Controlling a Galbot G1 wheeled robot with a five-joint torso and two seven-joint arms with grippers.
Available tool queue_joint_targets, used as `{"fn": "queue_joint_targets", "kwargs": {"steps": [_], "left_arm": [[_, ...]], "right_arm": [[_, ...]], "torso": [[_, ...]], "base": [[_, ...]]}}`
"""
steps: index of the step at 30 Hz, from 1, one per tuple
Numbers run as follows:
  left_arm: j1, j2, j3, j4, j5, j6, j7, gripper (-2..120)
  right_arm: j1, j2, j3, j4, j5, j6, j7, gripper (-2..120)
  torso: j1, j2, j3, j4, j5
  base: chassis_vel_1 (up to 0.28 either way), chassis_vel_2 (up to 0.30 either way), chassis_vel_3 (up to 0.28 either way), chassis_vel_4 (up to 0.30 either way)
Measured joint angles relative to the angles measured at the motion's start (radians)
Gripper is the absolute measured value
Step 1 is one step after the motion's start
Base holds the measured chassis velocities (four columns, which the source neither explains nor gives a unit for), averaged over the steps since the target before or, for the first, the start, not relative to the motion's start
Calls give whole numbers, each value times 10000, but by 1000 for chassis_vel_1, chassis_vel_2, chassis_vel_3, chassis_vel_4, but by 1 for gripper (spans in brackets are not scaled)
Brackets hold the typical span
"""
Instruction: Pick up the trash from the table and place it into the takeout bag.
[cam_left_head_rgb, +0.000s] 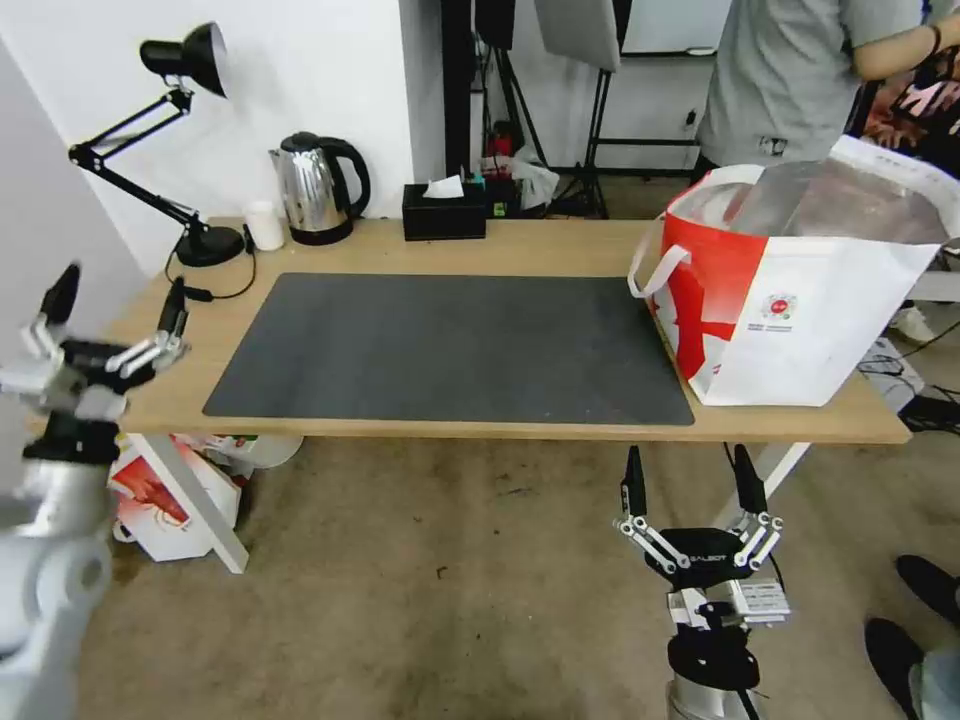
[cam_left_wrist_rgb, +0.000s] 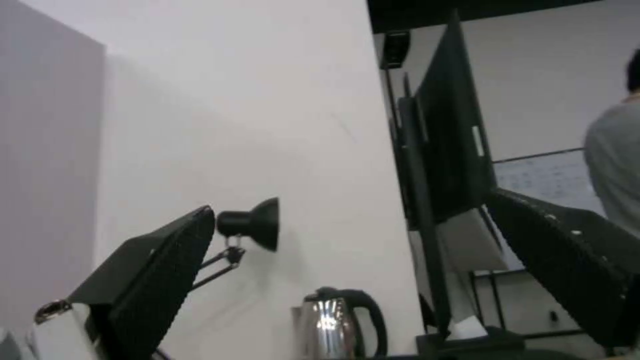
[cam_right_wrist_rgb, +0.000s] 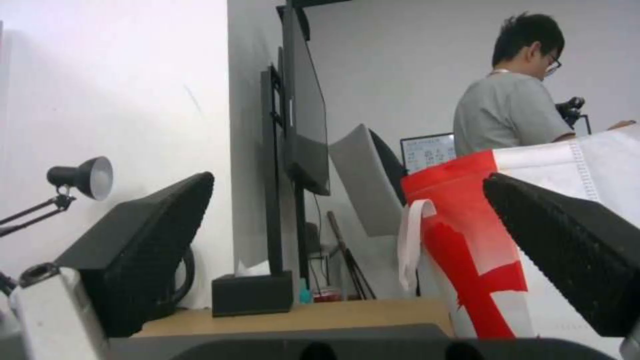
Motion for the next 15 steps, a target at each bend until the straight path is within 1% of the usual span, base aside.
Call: {"fn": "queue_joint_targets", "kwargs": {"steps": [1, 2, 3, 4, 5, 8, 10, 13, 14, 15], "left_arm": [[302, -369, -59, -189, 136, -145, -24, 100], [393, -466, -78, -244, 184, -186, -24, 100], [797, -853, -182, -496, 283, -323, 93, 100], [978, -1001, -210, -598, 292, -387, 218, 100], [978, -1001, -210, -598, 292, -387, 218, 100], [1529, -1392, -211, -723, 299, -657, 676, 100], [1685, -1487, -190, -724, 300, -739, 761, 100], [2171, -1768, -125, -641, 326, -1084, 1127, 100], [2171, -1768, -125, -641, 326, -1084, 1127, 100], [2358, -1866, -65, -549, 346, -1238, 1255, 100]], "right_arm": [[0, 0, 1, 0, 0, 0, 0, 100], [-1, 0, 0, 0, 0, 0, 0, 100], [0, 1, 0, 0, 0, 0, 0, 100], [0, 0, 0, 0, 0, 0, 0, 100], [0, 0, 0, 0, 0, 0, 0, 100], [0, 0, 0, 0, 0, 0, 0, 100], [0, -1, 0, 0, -1, 0, 0, 100], [0, 0, 0, 0, 0, 0, 0, 100], [0, 0, 0, 0, 0, 0, 0, 100], [0, 0, 0, 0, 0, 0, 0, 100]], "torso": [[0, 0, 0, 1, 0], [0, 0, 0, 0, 0], [0, 0, 0, 1, 0], [0, 0, 0, 0, 0], [0, 0, 0, 0, 0], [0, 0, 0, 0, 1], [0, 0, 1, 1, 1], [0, 0, 1, 0, 0], [0, 0, 1, 0, 0], [0, 0, 1, 1, 0]], "base": [[0, 0, 0, 0], [0, 0, 0, 0], [0, 0, 0, 0], [0, 0, 0, 0], [0, 0, 0, 0], [0, 0, 0, 0], [0, 0, 0, 0], [0, 0, 0, 0], [0, 0, 0, 0], [0, 0, 0, 0]]}}
